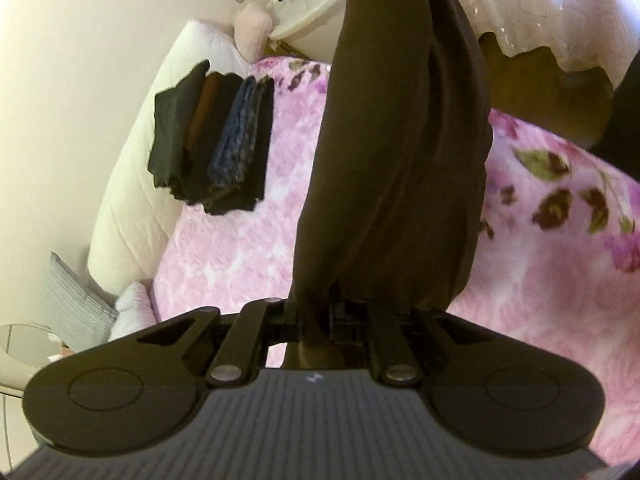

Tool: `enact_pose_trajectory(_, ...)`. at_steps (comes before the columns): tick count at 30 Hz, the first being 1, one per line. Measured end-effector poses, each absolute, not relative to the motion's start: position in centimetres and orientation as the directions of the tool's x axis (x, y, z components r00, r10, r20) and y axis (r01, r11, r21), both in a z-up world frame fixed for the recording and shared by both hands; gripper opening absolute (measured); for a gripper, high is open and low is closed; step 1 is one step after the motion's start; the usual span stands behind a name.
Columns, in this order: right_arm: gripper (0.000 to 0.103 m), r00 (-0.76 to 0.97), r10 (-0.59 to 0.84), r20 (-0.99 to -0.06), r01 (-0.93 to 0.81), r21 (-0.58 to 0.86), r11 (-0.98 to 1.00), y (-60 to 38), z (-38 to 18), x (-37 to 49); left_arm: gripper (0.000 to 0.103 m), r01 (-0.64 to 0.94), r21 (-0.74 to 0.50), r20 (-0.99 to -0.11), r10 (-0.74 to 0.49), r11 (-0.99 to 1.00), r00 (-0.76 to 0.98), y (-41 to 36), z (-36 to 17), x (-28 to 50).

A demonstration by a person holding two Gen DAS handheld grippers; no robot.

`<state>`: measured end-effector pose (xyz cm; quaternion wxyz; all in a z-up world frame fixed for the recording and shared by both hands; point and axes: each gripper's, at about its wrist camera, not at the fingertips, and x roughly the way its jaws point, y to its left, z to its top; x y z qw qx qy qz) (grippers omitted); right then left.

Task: Fold clothes
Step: 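Grasp the folded shirt with the left gripper while the right gripper grasps its other end, then carry the folded shirt with both grippers over the stack of folded clothes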

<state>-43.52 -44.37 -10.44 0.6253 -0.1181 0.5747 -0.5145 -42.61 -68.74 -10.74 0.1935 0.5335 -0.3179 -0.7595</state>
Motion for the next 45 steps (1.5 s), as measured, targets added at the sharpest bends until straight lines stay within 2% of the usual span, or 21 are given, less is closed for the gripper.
enact_pose_trajectory(12, 0.006, -0.082, -0.797, -0.598, 0.534, -0.702, 0.472, -45.6, -5.6, -57.9, 0.01, 0.065, 0.655, -0.717, -0.647, -0.753, -0.261, -71.3, -7.6, -58.2)
enact_pose_trajectory(22, 0.006, -0.037, -0.826, -0.562, 0.497, -0.728, 0.473, -52.7, -0.3, -71.4, 0.01, 0.185, 0.712, -0.624, -0.731, -0.677, -0.275, -79.9, -2.6, -68.0)
enact_pose_trajectory(28, 0.006, -0.03, -0.875, -0.482, 0.447, -0.79, 0.42, -61.0, 2.8, -76.5, 0.01, 0.249, 0.775, -0.511, -0.807, -0.581, -0.296, -90.8, 0.1, -71.6)
enact_pose_trajectory(35, 0.006, -0.043, -0.925, -0.377, 0.401, -0.855, 0.33, -76.8, 6.6, -80.8, 0.01, 0.311, 0.84, -0.372, -0.889, -0.444, -0.266, -106.1, 3.8, -74.7)
enact_pose_trajectory(43, 0.007, -0.044, -0.992, -0.122, 0.34, -0.935, 0.099, -91.8, 10.1, -83.3, 0.007, 0.409, 0.838, -0.317, -0.933, -0.36, -0.173, -116.9, 2.8, -77.3)
enact_pose_trajectory(45, 0.008, -0.036, -0.988, -0.151, 0.384, -0.915, 0.126, -93.7, 8.3, -83.9, 0.007, 0.389, 0.822, -0.391, -0.909, -0.416, -0.146, -117.8, -1.5, -78.0)
